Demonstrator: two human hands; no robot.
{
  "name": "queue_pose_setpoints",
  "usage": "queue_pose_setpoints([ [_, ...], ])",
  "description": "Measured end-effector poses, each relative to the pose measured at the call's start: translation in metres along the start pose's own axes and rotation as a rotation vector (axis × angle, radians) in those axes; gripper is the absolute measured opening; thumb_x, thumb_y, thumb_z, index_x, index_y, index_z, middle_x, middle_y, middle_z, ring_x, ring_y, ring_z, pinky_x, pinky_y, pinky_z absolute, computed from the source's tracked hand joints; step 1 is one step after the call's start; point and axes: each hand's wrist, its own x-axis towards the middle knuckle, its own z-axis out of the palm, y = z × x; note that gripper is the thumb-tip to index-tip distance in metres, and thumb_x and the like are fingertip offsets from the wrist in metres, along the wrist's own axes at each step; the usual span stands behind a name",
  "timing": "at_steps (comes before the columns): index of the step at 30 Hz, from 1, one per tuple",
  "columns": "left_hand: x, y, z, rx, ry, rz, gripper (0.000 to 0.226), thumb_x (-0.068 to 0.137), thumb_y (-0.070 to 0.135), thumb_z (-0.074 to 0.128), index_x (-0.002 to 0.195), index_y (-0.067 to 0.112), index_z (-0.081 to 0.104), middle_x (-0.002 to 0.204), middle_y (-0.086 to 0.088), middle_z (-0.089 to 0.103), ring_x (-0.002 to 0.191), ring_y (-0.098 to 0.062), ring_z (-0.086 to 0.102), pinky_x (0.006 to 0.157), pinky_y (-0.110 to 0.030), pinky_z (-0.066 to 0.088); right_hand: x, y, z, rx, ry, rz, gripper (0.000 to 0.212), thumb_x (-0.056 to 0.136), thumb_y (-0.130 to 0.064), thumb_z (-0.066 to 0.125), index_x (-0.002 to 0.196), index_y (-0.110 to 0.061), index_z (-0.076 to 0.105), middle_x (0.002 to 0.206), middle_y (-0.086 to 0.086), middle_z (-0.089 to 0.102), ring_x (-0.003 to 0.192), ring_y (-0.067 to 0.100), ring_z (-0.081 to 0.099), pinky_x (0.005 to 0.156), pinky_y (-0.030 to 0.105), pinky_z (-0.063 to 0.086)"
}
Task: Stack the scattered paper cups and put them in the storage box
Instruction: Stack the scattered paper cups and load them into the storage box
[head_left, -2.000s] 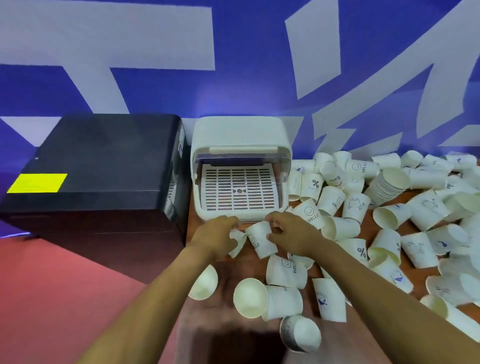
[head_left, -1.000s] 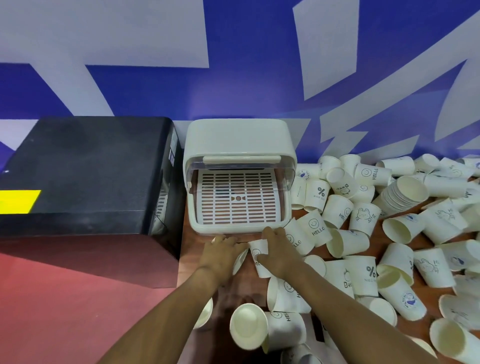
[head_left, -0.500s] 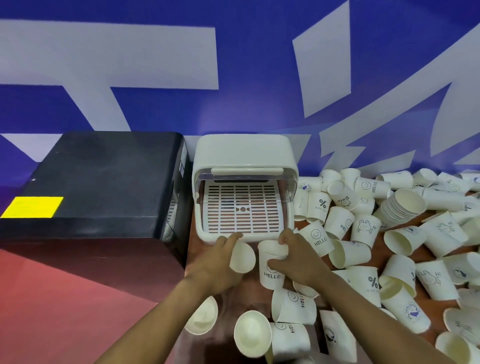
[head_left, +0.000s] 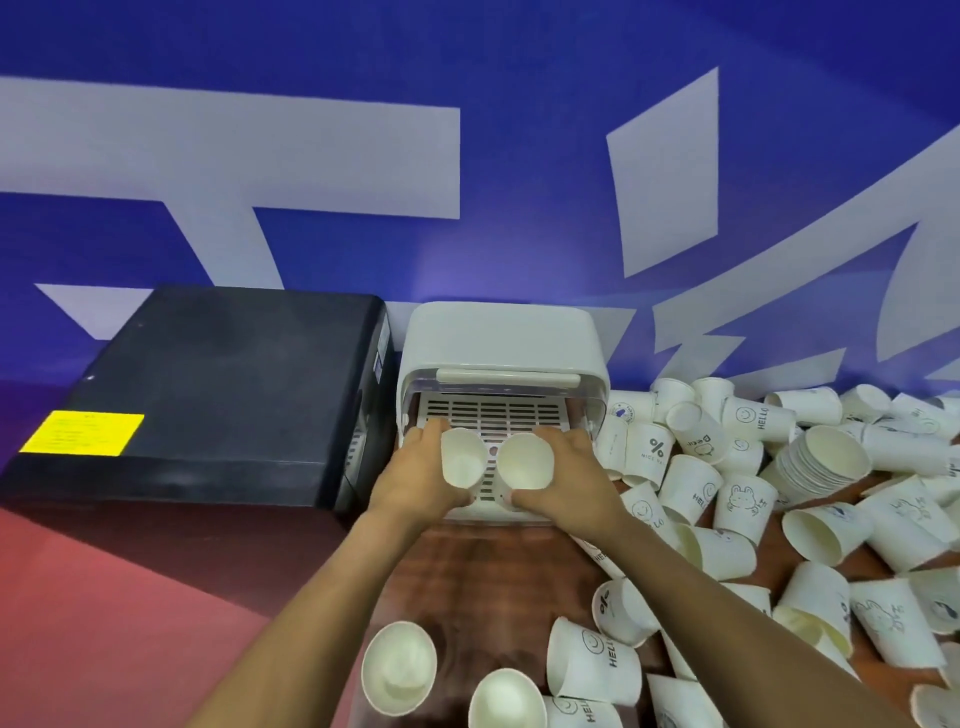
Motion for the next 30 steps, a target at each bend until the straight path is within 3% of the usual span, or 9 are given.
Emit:
queue_pose_setpoints([
  [5, 0.019, -0.011, 0.012, 0.053, 0.015, -0.091, 0.076, 0.067, 0.025, 0.082, 0.126, 0.022, 0.035, 0.129, -0.005, 0.042, 0.113, -0.028, 0.051, 0.092, -0.046, 0.048, 0.016, 0.007, 0.014, -0.024, 0.012, 0.054, 0.088, 0.065, -0.049, 0.08, 0.136, -0.031, 0.031, 0.136, -0.002, 0.034, 0.122, 0.019, 0.045, 0.098, 0.034, 0.043],
  [12, 0.039, -0.022, 0.024, 0.171, -0.033, -0.18, 0.079, 0.07, 0.039, 0.08, 0.131, 0.016, 0.035, 0.131, -0.005, 0.039, 0.119, -0.027, 0.043, 0.09, -0.039, 0.045, 0.037, 0.015, 0.034, -0.069, -0.106, 0.086, 0.092, 0.066, -0.051, 0.078, 0.14, -0.033, 0.025, 0.139, 0.0, 0.039, 0.122, 0.022, 0.046, 0.098, 0.04, 0.044],
  [24, 0.049, -0.031, 0.038, 0.261, -0.055, -0.208, 0.08, 0.072, 0.04, 0.078, 0.132, 0.012, 0.034, 0.133, -0.008, 0.037, 0.121, -0.027, 0.04, 0.091, -0.037, 0.047, 0.056, 0.016, 0.054, -0.19, -0.152, 0.089, 0.093, 0.07, -0.053, 0.075, 0.144, -0.032, 0.021, 0.141, 0.0, 0.037, 0.122, 0.022, 0.047, 0.092, 0.037, 0.044],
  [30, 0.044, -0.032, 0.037, 0.34, -0.092, -0.191, 0.098, 0.075, 0.049, 0.072, 0.148, 0.018, 0.015, 0.141, -0.007, 0.032, 0.126, -0.028, 0.036, 0.093, -0.038, 0.046, 0.053, 0.022, 0.049, -0.211, -0.179, 0.051, 0.102, 0.067, -0.06, 0.073, 0.147, -0.035, 0.016, 0.145, -0.003, 0.034, 0.127, 0.022, 0.043, 0.098, 0.039, 0.043],
])
